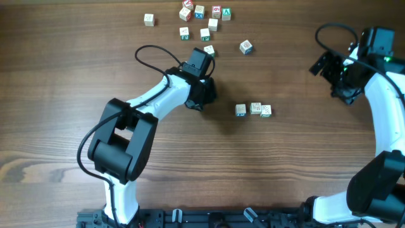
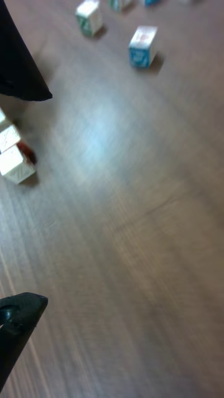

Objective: Form a horizontal line

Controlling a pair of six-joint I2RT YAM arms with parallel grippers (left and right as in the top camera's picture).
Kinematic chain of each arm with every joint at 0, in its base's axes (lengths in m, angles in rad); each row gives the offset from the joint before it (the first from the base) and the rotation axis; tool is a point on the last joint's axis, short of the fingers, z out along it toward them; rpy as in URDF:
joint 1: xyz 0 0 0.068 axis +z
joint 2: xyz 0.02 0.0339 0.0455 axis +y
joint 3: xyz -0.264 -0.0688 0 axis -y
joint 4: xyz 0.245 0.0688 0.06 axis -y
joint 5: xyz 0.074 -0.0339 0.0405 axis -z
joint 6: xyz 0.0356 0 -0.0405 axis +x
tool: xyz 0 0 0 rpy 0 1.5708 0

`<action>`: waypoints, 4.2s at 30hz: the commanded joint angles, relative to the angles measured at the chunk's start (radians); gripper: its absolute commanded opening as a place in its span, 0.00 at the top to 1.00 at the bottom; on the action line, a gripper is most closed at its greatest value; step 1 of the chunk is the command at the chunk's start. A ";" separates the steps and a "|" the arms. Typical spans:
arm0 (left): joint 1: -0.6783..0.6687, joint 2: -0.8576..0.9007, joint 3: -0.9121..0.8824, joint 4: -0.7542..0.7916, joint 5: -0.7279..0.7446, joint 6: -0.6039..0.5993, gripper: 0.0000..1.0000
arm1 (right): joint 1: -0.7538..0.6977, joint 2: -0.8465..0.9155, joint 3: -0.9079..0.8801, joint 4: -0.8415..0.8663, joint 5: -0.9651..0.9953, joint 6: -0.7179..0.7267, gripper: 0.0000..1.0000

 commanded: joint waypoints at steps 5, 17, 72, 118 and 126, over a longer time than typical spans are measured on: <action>-0.118 0.004 -0.011 -0.100 -0.195 0.004 0.79 | 0.001 0.013 -0.168 0.016 -0.008 0.042 0.30; -0.135 0.061 -0.044 -0.073 -0.208 -0.003 0.96 | 0.019 0.014 -0.521 0.330 -0.119 -0.071 0.83; -0.105 0.091 0.013 -0.055 0.200 0.045 0.96 | 0.253 0.014 -0.531 0.513 -0.112 -0.033 0.85; -0.123 0.091 0.013 0.134 0.217 0.002 0.96 | 0.253 0.014 -0.531 0.519 -0.139 -0.035 0.81; -0.138 0.091 0.013 0.158 0.218 0.000 0.96 | 0.253 0.014 -0.531 0.521 -0.139 -0.035 0.80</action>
